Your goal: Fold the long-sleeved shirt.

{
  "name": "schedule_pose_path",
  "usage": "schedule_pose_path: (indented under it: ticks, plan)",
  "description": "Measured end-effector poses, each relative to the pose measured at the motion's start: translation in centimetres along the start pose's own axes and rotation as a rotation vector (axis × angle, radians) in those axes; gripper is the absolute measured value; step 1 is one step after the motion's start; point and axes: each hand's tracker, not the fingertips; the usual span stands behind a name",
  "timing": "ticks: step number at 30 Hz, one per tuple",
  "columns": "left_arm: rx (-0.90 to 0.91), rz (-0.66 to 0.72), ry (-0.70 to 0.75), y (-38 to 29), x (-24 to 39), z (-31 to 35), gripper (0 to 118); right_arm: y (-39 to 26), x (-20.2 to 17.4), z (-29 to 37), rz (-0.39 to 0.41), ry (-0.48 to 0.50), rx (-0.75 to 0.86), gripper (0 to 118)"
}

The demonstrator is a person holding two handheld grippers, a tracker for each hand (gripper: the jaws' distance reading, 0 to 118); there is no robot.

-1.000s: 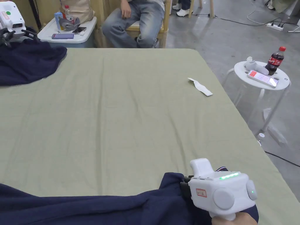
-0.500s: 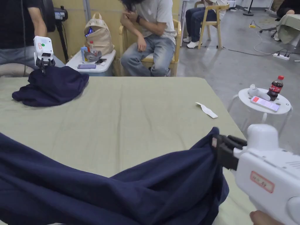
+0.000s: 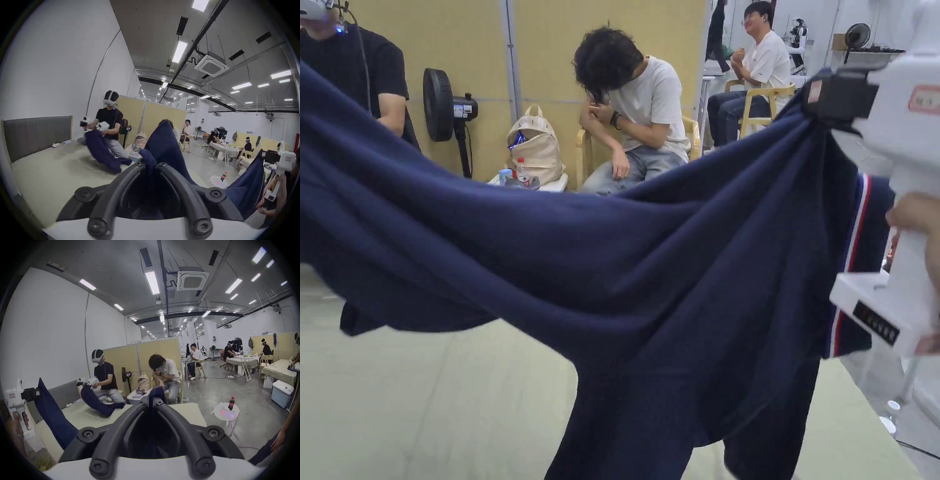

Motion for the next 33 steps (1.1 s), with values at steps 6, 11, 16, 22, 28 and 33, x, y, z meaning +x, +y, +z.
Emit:
schedule_pose_path:
  ticks: [6, 11, 16, 22, 28, 33]
  plan:
    - [0.010, -0.070, 0.068, 7.5, 2.8, -9.2, 6, 8.1, -1.1, -7.5, 0.093, -0.090, 0.030, 4]
    - [0.063, -0.027, 0.073, 13.9, 5.1, -13.9, 6, 14.9, -2.1, -13.6, 0.104, -0.177, 0.037, 4]
    - [0.176, -0.088, 0.130, 18.0, 7.0, -16.5, 6, 18.2, -1.5, -18.8, 0.001, -0.187, 0.083, 4]
    - [0.125, -0.245, 0.163, 14.6, 7.6, -20.4, 6, 15.6, -0.2, -23.2, 0.065, -0.197, 0.082, 4]
    - [0.028, -0.276, 0.061, 3.4, 4.9, -22.4, 6, 4.9, 2.5, -24.5, 0.083, -0.152, 0.011, 4]
    - [-0.188, -0.202, -0.019, -11.5, 1.1, -21.7, 6, -10.0, 5.2, -22.3, 0.010, -0.085, -0.150, 4]
